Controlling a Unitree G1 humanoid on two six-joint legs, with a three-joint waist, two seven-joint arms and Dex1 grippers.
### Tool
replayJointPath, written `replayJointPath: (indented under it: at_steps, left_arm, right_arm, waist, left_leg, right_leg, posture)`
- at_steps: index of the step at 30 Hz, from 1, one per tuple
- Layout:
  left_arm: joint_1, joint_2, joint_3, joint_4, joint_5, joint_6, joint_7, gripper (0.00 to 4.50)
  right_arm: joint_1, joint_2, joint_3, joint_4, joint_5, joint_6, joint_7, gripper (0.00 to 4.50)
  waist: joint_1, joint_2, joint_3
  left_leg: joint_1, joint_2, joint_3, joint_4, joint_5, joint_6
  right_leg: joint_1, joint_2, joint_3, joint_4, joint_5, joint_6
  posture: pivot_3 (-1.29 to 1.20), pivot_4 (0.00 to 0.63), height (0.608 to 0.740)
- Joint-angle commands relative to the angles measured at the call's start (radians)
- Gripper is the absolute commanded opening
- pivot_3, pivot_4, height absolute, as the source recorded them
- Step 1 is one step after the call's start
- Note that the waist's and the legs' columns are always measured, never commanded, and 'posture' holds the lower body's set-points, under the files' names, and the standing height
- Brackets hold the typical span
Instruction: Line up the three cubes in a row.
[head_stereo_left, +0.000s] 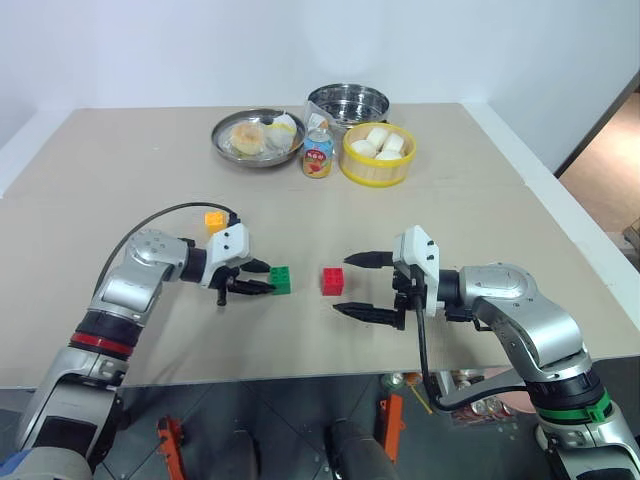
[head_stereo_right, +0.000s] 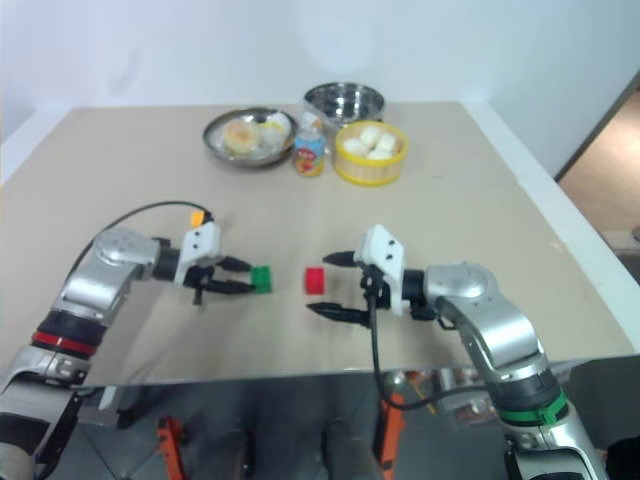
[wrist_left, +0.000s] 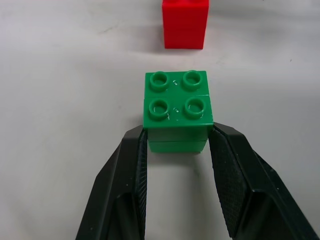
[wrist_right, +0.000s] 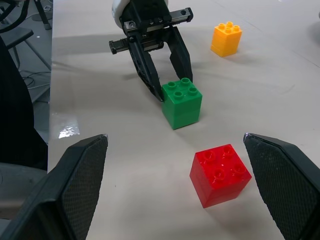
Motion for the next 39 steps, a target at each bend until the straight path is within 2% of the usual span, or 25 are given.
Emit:
replayJointPath:
  at_steps: [1, 10, 12, 18, 19, 23, 29, 34, 39]
  left_arm:
    - [-0.020, 0.001, -0.006, -0.015, -0.005, -0.010, -0.013, 1.25]
    - [-0.042, 0.009, -0.019, 0.019, 0.003, -0.009, -0.038, 1.25]
    - [-0.049, 0.010, -0.016, 0.024, 0.001, -0.009, -0.044, 2.26]
    - [-0.047, 0.038, 0.025, -0.045, -0.048, 0.062, -0.057, 4.32]
    - [-0.043, 0.043, 0.035, -0.063, -0.063, 0.087, -0.055, 4.48]
    - [0.002, 0.087, 0.124, -0.179, -0.154, 0.278, 0.001, 4.48]
    - [0.064, 0.052, 0.339, -0.282, -0.266, 0.485, 0.273, 4.48]
    - [0.171, -0.107, 0.497, -0.364, -0.220, 0.415, 0.657, 4.48]
    - [0.250, -0.275, 0.475, -0.442, -0.115, 0.280, 0.937, 4.48]
  right_arm:
    - [-0.009, -0.001, -0.009, -0.015, 0.002, -0.007, -0.009, 4.50]
    - [-0.024, 0.003, -0.009, -0.018, 0.012, 0.013, -0.021, 4.50]
    - [-0.030, 0.009, -0.011, -0.021, 0.022, 0.022, -0.023, 4.50]
    - [-0.060, 0.030, -0.014, -0.021, 0.046, 0.048, -0.024, 4.50]
    - [-0.064, 0.031, -0.013, -0.019, 0.046, 0.049, -0.024, 4.50]
    - [-0.077, 0.035, -0.008, -0.010, 0.043, 0.047, -0.018, 4.50]
    - [-0.086, 0.042, 0.001, 0.009, 0.037, 0.040, -0.010, 4.50]
    - [-0.103, 0.040, 0.009, 0.034, 0.030, 0.030, 0.006, 4.50]
    - [-0.121, 0.037, 0.021, 0.058, 0.023, 0.017, 0.021, 4.50]
  waist:
    - [0.000, 0.000, 0.000]
    - [0.000, 0.000, 0.000]
    - [0.000, 0.000, 0.000]
    - [0.000, 0.000, 0.000]
    - [0.000, 0.000, 0.000]
    - [-0.002, 0.000, 0.000]
    - [-0.002, 0.000, 0.000]
    - [0.001, 0.000, 0.000]
    - [0.004, -0.001, 0.000]
  left_leg:
    - [0.000, 0.000, 0.000, 0.000, 0.000, 0.000]
    - [0.000, 0.000, 0.000, 0.000, 0.000, 0.000]
    - [0.000, 0.000, 0.000, 0.000, 0.000, 0.000]
    - [0.000, 0.000, 0.000, 0.000, 0.000, 0.000]
    - [0.000, 0.000, 0.000, 0.000, 0.000, 0.000]
    - [0.000, 0.000, 0.000, 0.000, 0.000, 0.000]
    - [0.000, 0.000, 0.000, -0.001, 0.000, 0.000]
    - [0.000, 0.000, -0.001, -0.001, 0.000, 0.000]
    - [0.000, 0.000, 0.000, 0.000, 0.000, -0.001]
  right_leg:
    - [0.000, 0.000, 0.000, 0.000, 0.000, 0.000]
    - [0.000, 0.000, 0.000, 0.000, 0.000, 0.000]
    - [0.000, 0.000, 0.000, 0.000, 0.000, 0.000]
    - [0.000, 0.000, 0.000, 0.000, 0.000, 0.000]
    - [0.000, 0.000, 0.000, 0.000, 0.000, 0.000]
    - [-0.001, 0.000, 0.000, 0.000, 0.000, 0.000]
    - [-0.001, 0.000, 0.000, 0.000, -0.001, 0.000]
    - [0.000, 0.000, -0.001, 0.000, 0.000, 0.000]
    - [0.000, -0.001, 0.000, 0.000, 0.001, 0.001]
  posture:
    - [0.00, 0.150, 0.734]
    - [0.00, 0.150, 0.734]
    - [0.00, 0.150, 0.734]
    - [0.00, 0.150, 0.734]
    - [0.00, 0.150, 0.734]
    - [0.00, 0.150, 0.734]
    - [0.00, 0.150, 0.734]
    - [0.00, 0.150, 0.734]
    - [0.00, 0.150, 0.734]
